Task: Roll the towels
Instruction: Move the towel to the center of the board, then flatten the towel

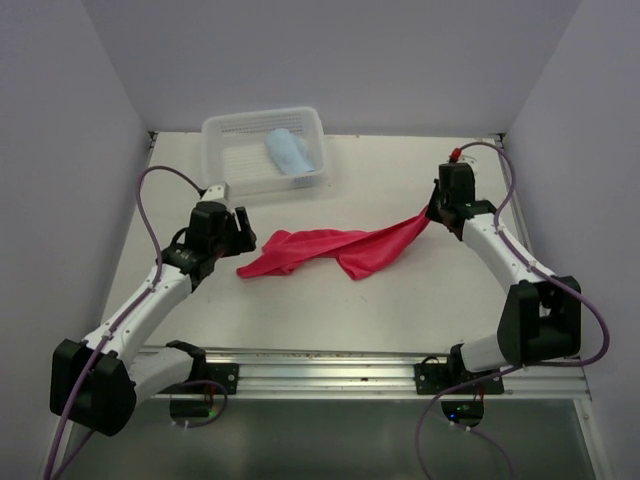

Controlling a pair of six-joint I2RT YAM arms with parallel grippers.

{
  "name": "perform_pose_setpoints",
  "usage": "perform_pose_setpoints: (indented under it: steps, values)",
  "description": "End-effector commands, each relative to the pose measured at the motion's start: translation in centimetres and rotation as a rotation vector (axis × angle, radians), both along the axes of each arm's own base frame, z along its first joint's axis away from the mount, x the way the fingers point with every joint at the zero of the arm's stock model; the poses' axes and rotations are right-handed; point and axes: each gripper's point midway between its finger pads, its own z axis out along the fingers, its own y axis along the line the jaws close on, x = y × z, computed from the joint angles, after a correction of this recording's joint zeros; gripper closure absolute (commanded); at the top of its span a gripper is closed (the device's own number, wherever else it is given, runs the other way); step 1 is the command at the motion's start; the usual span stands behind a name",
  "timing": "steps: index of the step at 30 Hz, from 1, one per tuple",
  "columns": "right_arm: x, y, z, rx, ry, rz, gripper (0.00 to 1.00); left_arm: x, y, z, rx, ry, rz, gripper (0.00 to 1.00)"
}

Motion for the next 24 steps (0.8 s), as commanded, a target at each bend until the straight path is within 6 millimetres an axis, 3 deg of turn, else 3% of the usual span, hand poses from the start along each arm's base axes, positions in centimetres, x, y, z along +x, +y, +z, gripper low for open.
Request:
perform_pose_setpoints:
  steps: [1,9,20,24]
  values:
    - [2.7,0.0,2.1,0.039,-0.071,-0.015,1.0,0.1,-0.6,0.3,-0.042,0.004,0.005,0.33]
    - [3.4,0.0,1.8,0.031,-0.079,-0.011,1.0,-0.8,0.1,-1.1,-0.076,0.064,0.096,0.32]
    - [3.4,0.3,1.3,0.037,-0.08,0.006,1.0,-6.2,1.0,-7.2,-0.226,0.279,0.343,0.33]
    - [3.4,0.5,1.0,0.049,-0.077,0.014,1.0,-5.9,0.9,-7.1,-0.273,0.24,0.371,0.33]
